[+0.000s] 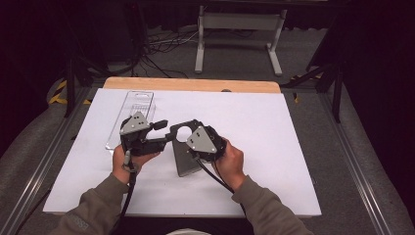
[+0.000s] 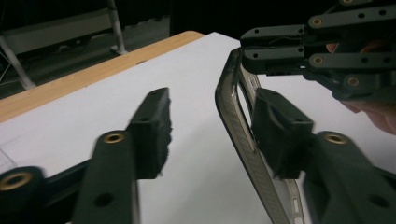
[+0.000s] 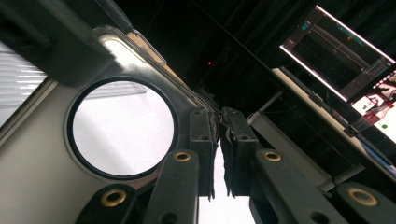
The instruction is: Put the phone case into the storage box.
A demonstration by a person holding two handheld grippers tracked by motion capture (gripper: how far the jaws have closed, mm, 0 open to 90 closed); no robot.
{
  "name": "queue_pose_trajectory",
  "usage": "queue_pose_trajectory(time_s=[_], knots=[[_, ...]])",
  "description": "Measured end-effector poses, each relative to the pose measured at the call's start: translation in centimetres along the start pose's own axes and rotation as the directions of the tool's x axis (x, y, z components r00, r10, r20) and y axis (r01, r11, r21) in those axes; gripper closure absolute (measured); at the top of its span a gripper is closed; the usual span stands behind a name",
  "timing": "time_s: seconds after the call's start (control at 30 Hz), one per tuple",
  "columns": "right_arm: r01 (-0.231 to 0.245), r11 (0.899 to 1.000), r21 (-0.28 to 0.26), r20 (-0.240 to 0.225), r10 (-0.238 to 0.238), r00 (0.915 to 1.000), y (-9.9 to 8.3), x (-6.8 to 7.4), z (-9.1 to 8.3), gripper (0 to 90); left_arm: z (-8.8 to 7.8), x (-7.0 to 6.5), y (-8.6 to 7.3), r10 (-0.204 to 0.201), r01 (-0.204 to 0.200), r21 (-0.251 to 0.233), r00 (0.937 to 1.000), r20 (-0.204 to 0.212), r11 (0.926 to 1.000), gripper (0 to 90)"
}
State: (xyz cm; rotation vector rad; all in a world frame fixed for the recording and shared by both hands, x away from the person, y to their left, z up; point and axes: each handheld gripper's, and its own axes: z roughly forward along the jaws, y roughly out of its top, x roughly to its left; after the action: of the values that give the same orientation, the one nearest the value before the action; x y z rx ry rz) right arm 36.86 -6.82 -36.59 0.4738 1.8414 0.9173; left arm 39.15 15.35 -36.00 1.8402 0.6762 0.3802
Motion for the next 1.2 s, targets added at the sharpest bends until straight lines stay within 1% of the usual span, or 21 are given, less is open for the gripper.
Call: queue_pose_trajectory(time_s=[0.07, 0.17, 0.23, 0.27, 0.3, 0.33, 0.4, 0.43, 0.47, 0.57, 0.7, 0.73, 0.8, 0.87, 0.97, 1.0, 1.03, 1.1, 1.13, 1.17, 1.2], knots=[[0.016, 1.0, -0.009, 0.016, -0.015, 0.9998, 0.1, 0.2, -0.1, 83.9, 0.0, 0.1, 0.0, -0.001, 0.001, -0.002, 1.0, 0.001, 1.0, 52.7], [0.026, 0.999, -0.021, 0.033, -0.025, 0.9991, 0.2, 0.5, -0.3, 83.7, 0.0, 0.2, 0.0, 0.0, 0.0, -0.002, 1.0, 0.003, 1.0, 59.8], [0.041, 0.999, -0.034, 0.047, -0.04, 0.9981, 0.2, 0.6, -0.5, 83.5, 0.0, 0.2, 0.0, -0.001, 0.001, -0.006, 1.0, -0.001, 1.0, 61.9], [0.041, 0.999, -0.034, 0.047, -0.04, 0.9981, 0.2, 0.6, -0.5, 83.5, -0.1, 0.3, -0.1, -0.003, 0.004, -0.009, 1.0, 0.005, 1.0, 61.9], [0.05, 0.998, -0.037, 0.055, -0.048, 0.9973, 0.3, 0.7, -0.5, 83.4, -0.1, 0.3, -0.1, -0.004, 0.005, -0.016, 0.9999, 0.016, 0.9999, 64.9], [0.055, 0.998, -0.044, 0.064, -0.053, 0.9966, 0.4, 0.9, -0.7, 83.3, -0.2, 0.4, -0.1, 0.008, -0.007, -0.018, 0.9997, 0.024, 0.9998, 68.0], [0.063, 0.997, -0.05, 0.069, -0.059, 0.9959, 0.4, 1.0, -0.8, 83.1, -0.2, 0.4, -0.1, 0.009, -0.009, -0.018, 0.9997, 0.024, 0.9998, 73.9], [0.069, 0.996, -0.055, 0.075, -0.065, 0.9951, 0.5, 1.1, -0.8, 83.0, -0.2, 0.3, -0.1, 0.019, -0.019, -0.016, 0.9996, 0.02, 0.9997, 77.1], [0.078, 0.995, -0.057, 0.077, -0.073, 0.9943, 0.5, 1.2, -0.8, 82.9, -0.2, 0.3, -0.1, 0.025, -0.025, -0.012, 0.9996, 0.013, 0.9996, 77.4], [0.088, 0.994, -0.06, 0.083, -0.083, 0.9931, 0.6, 1.4, -1.0, 82.6, -0.4, 0.5, -0.2, 0.021, -0.02, -0.013, 0.9997, 0.012, 0.9997, 78.6], [0.097, 0.993, -0.067, 0.086, -0.091, 0.9921, 0.8, 1.8, -1.1, 81.5, -0.8, 0.5, -0.1, 0.048, -0.048, -0.012, 0.9988, -0.007, 0.9988, 79.9], [0.096, 0.993, -0.069, 0.085, -0.09, 0.9923, 0.8, 1.8, -1.1, 81.3, -0.8, 0.5, -0.1, 0.048, -0.048, -0.012, 0.9988, -0.007, 0.9988, 80.0], [0.072, 0.995, -0.072, 0.068, -0.067, 0.9954, 0.8, 1.7, -1.1, 80.2, -1.0, 0.4, -0.1, 0.065, -0.065, -0.019, 0.9976, -0.025, 0.9977, 80.1], [0.058, 0.995, -0.081, 0.049, -0.054, 0.9973, 0.8, 1.5, -1.2, 78.7, -1.1, 0.4, -0.1, 0.065, -0.066, -0.029, 0.997, -0.043, 0.9974, 80.2], [0.052, 0.995, -0.091, 0.035, -0.049, 0.9982, 0.9, 1.6, -1.4, 65.9, -1.3, 0.8, -0.2, 0.053, -0.054, -0.041, 0.998, -0.035, 0.9977, 80.3], [0.05, 0.995, -0.088, 0.027, -0.048, 0.9985, 1.0, 1.7, -1.4, 65.8, -1.3, 0.9, -0.2, 0.055, -0.057, -0.045, 0.9977, -0.039, 0.9974, 80.3], [0.038, 0.995, -0.091, 0.007, -0.038, 0.9993, 1.0, 1.6, -1.4, 65.7, -1.4, 0.9, -0.2, 0.052, -0.054, -0.047, 0.9979, -0.038, 0.9975, 80.3], [0.008, 0.995, -0.096, -0.039, -0.012, 0.9992, 0.8, 1.3, -1.4, 61.3, -1.6, 1.0, -0.2, 0.064, -0.066, -0.052, 0.9971, -0.042, 0.9965, 80.4], [0.008, 0.995, -0.096, -0.039, -0.012, 0.9992, 0.8, 1.3, -1.4, 61.3, -1.6, 1.0, -0.2, 0.064, -0.066, -0.052, 0.9971, -0.042, 0.9965, 80.3], [-0.019, 0.994, -0.105, -0.086, 0.01, 0.9962, 0.6, 1.0, -1.5, 58.2, -1.6, 1.1, -0.2, 0.064, -0.066, -0.055, 0.997, -0.044, 0.9963, 80.4], [-0.03, 0.994, -0.109, -0.102, 0.019, 0.9946, 0.4, 0.8, -1.6, 56.5, -1.7, 1.2, -0.3, 0.066, -0.069, -0.055, 0.9967, -0.047, 0.9961, 80.4]])
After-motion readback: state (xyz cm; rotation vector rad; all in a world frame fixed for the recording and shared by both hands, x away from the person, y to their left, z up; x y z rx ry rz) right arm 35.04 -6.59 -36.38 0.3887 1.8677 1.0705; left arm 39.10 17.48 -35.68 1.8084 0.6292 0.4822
